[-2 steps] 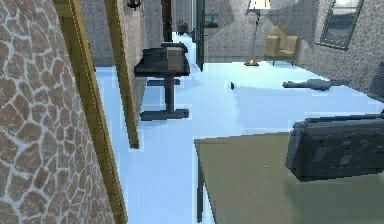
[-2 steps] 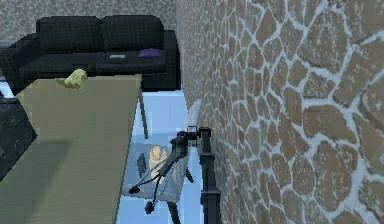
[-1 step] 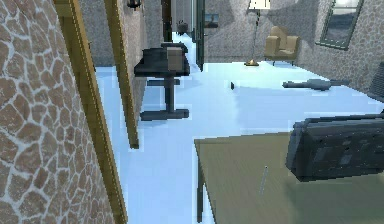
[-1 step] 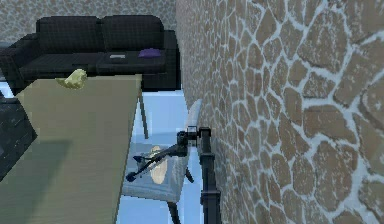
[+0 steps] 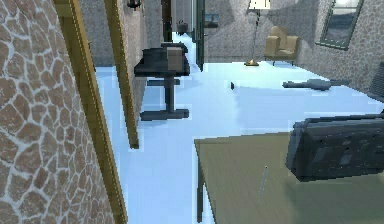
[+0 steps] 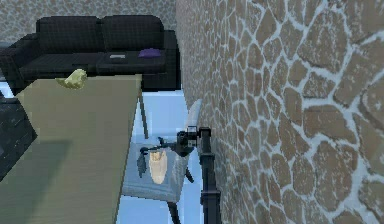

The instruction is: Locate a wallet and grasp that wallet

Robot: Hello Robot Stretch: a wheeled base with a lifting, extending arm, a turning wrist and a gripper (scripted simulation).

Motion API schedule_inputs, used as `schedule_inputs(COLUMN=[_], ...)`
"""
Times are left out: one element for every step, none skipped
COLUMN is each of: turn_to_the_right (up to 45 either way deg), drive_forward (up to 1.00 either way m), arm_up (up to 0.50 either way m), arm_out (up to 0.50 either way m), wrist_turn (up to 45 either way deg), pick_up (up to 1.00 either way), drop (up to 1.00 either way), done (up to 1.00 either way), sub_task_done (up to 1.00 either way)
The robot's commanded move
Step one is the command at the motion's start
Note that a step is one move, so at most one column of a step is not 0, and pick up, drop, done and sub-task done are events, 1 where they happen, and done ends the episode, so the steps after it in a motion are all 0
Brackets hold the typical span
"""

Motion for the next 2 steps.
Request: schedule_inputs(turn_to_the_right=[0.0,0.0], drive_forward=[0.00,0.00], arm_up=[-0.30,0.00], arm_out=[0.00,0.00], wrist_turn=[0.0,0.0], pick_up=[0.00,1.00], drop=[0.00,0.00], done=[0.00,0.00], sub_task_done=[0.00,0.00])
